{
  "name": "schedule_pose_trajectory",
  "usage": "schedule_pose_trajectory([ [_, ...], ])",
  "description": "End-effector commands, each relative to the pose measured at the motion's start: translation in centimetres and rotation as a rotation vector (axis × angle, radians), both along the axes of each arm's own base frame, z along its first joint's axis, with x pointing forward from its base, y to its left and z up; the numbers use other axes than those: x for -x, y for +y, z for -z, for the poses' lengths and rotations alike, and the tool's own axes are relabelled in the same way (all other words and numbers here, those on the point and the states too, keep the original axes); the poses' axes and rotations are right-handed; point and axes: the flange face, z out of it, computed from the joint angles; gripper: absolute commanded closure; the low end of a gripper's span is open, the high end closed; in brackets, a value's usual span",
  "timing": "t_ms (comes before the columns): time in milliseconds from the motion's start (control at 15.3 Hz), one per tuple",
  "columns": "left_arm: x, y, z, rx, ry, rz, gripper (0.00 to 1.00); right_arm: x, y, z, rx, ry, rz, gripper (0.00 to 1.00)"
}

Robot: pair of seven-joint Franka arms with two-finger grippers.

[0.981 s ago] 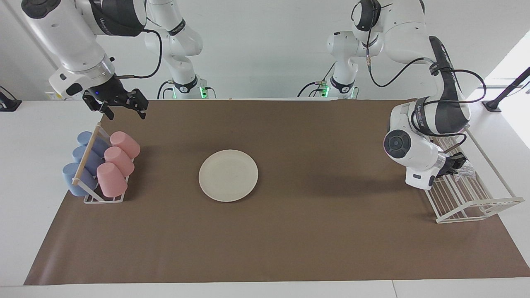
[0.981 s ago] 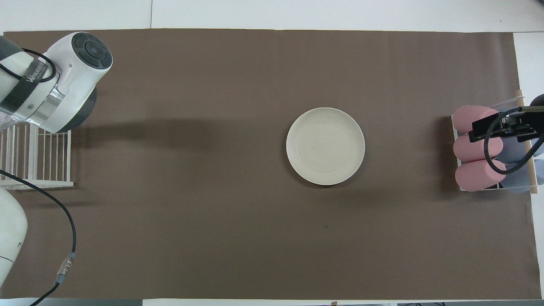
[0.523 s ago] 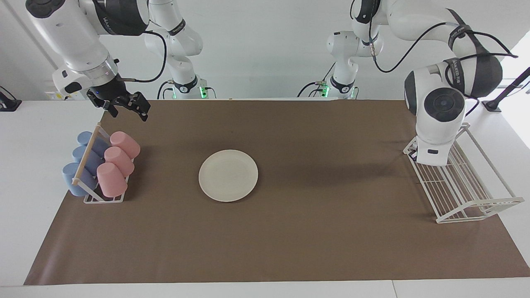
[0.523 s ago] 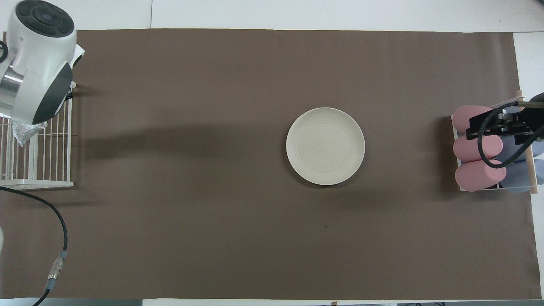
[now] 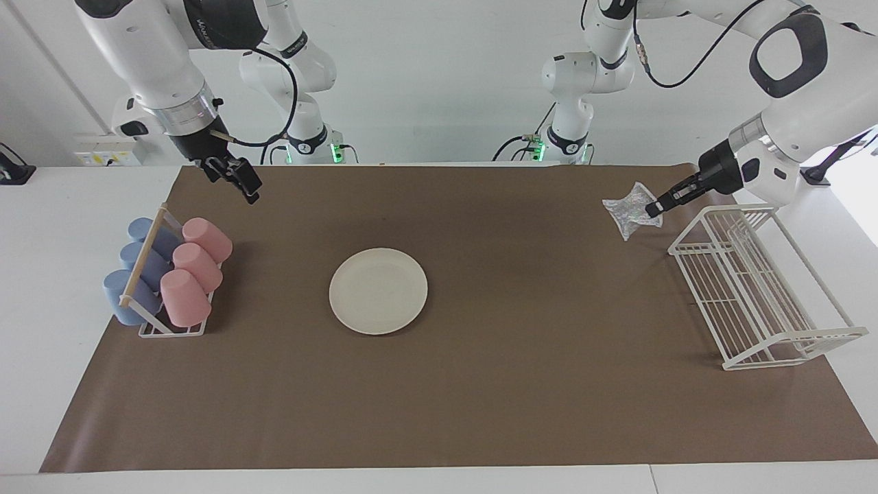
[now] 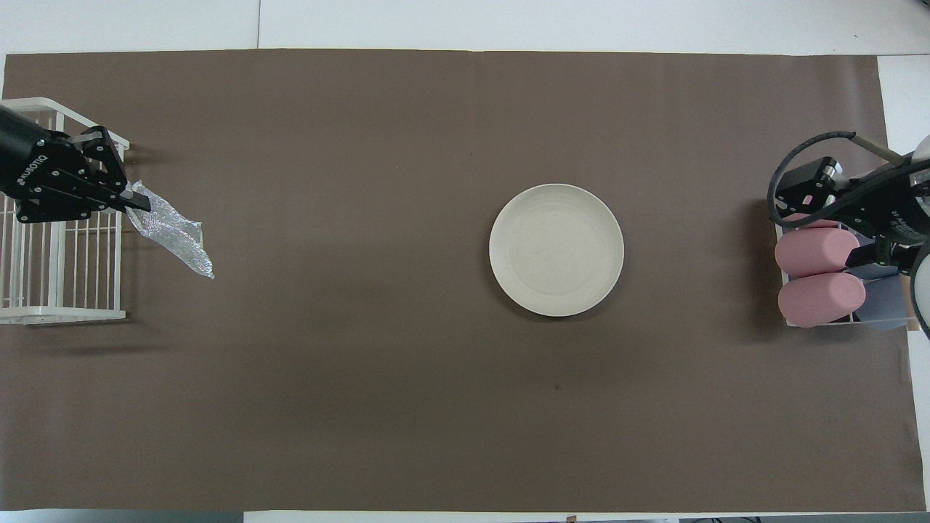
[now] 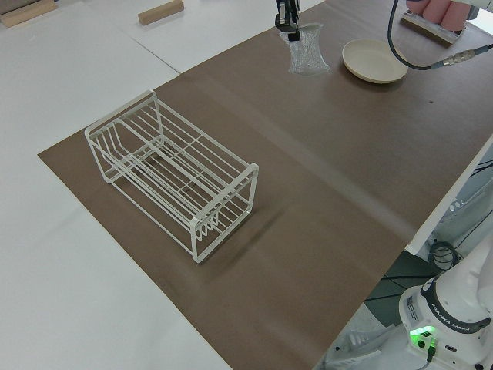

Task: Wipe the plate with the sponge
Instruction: 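Grasp the clear scrubber with the left gripper and lift it out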

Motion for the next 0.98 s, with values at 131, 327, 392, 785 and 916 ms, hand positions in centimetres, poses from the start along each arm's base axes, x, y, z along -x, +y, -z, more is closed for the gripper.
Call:
schedule_pose_trajectory([
  [131,5.8,-1.3,4.4,0.358,-0.035,0.006,1.00,1.1,3.6,-0.5,-0.040,0.018,0.321,0.00],
  [327,9.6,-2.6,7.2,0.543,-0.124,0.000,1.00,1.3,5.0,-0.4,-0.029,0.025,0.357,0.00],
  [392,10.5,-3.0,7.8,0.590,-0.147,-0.011,1.00,1.3,5.0,-0.4,-0.029,0.025,0.358,0.00],
  [785,14.7,-9.9,9.8,0.778,-0.257,-0.037,1.00,1.8,7.5,-0.6,-0.058,0.053,0.456,0.00],
  [916,16.6,-11.4,10.4,0.828,-0.297,-0.023,1.00,2.4,9.5,-1.4,-0.127,0.093,0.593,0.00],
])
